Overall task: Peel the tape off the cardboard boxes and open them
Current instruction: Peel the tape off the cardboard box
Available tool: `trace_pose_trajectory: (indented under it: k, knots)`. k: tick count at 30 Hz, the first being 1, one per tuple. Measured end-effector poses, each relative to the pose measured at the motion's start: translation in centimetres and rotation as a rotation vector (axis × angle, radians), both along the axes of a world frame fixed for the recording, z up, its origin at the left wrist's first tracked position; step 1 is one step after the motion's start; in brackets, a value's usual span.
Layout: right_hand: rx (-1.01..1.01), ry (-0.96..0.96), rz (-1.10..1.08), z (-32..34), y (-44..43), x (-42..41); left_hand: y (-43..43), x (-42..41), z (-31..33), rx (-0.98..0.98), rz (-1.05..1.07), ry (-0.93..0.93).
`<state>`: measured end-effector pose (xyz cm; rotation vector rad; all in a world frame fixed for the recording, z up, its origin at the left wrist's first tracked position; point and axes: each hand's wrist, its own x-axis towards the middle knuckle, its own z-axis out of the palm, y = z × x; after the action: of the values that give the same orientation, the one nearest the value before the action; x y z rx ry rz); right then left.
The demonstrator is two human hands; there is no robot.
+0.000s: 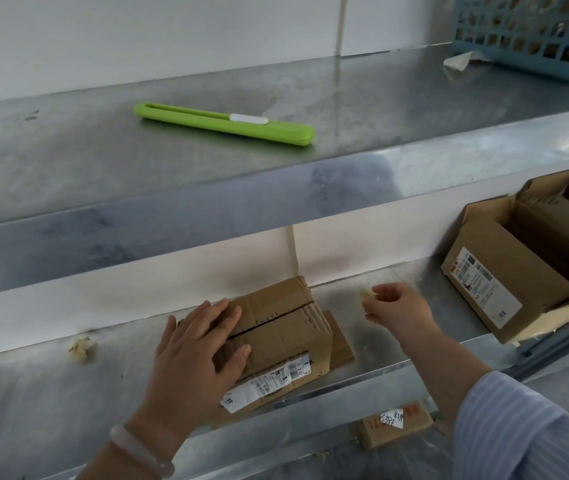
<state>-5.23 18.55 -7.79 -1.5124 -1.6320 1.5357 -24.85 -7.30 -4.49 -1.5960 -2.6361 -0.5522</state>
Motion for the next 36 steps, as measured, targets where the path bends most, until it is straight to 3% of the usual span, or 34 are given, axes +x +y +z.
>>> trace_pose_trajectory:
  k: [3,8,15,20,22,24,33,36]
  knots:
    - [0.106,-0.121,-0.024,0.2,1.3,1.0,-0.1,-0.1,0.0,-0.007,0.0,-0.006]
    - [0.161,-0.064,-0.036,0.5,1.6,1.1,-0.1,-0.2,0.2,0.002,-0.005,-0.065]
    - [0.44,-0.129,0.221,3.4,-2.3,-1.7,-0.7,-0.6,1.4,0.21,0.028,-0.408]
    - [0.409,-0.082,0.453,5.6,-6.7,-2.9,-1.9,-0.6,0.9,0.329,0.338,-0.256]
    - [0.399,-0.062,0.466,5.3,-8.0,-3.0,-2.3,-0.6,0.9,0.381,0.429,-0.296]
    - [0.361,-0.013,0.412,4.7,-8.5,-3.1,-2.7,-0.8,0.9,0.351,0.45,-0.353]
    - [0.487,-0.18,0.483,5.5,-8.3,-3.2,-4.1,-2.1,1.9,0.328,0.481,-0.303]
    - [0.368,-0.127,0.457,5.9,-8.3,-3.4,-4.7,-2.3,1.7,0.316,0.45,-0.396]
